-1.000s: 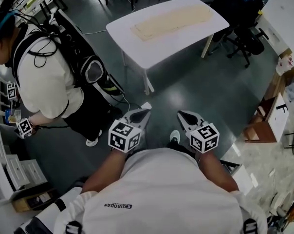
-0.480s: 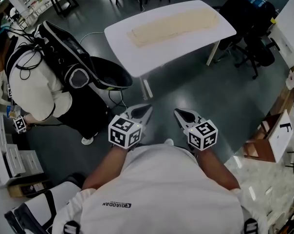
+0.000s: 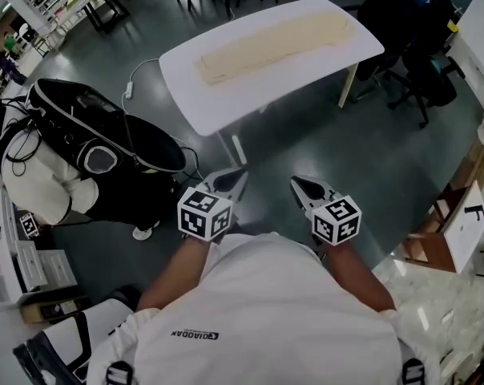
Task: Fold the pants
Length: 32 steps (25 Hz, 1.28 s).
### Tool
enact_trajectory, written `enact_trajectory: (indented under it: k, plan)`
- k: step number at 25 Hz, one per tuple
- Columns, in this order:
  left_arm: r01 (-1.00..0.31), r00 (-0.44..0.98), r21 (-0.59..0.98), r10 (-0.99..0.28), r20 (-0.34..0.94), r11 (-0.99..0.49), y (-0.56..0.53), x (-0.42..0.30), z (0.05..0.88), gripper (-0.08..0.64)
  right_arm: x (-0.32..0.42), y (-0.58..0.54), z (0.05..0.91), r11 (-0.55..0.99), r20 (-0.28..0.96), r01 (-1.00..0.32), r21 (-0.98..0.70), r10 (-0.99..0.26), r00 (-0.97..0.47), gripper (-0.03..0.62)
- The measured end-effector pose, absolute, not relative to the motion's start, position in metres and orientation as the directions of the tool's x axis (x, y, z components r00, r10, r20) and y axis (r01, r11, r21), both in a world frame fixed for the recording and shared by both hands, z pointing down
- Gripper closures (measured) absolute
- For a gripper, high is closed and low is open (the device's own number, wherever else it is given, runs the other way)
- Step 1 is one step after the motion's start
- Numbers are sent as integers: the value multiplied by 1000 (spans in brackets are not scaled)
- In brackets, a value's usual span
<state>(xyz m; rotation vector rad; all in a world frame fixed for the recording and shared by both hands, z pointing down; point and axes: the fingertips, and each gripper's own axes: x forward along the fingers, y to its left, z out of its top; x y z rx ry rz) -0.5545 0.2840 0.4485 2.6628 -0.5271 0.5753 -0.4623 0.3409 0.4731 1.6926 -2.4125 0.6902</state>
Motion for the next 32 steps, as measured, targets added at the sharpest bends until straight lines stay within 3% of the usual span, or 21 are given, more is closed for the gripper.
enact_trajectory:
  k: [7, 13, 20, 32]
  plan:
    - [-431, 843, 263, -281, 459, -863, 278, -530, 450, 532, -431, 340, 479, 247, 351, -917, -314, -867, -353, 574]
    - [-418, 835, 272, -248, 491, -867, 312, -555, 469, 532, -459, 376, 487, 241, 361, -919, -313, -864, -350, 574]
    - [-337, 862, 290, -170, 477, -896, 257, -480, 474, 532, -402, 322, 496, 198, 405, -930, -311, -857, -318, 574]
    - [-373, 869, 311, -211, 449, -874, 142, -445, 470, 532, -368, 216, 486, 241, 426, -932, -271, -838, -341, 574]
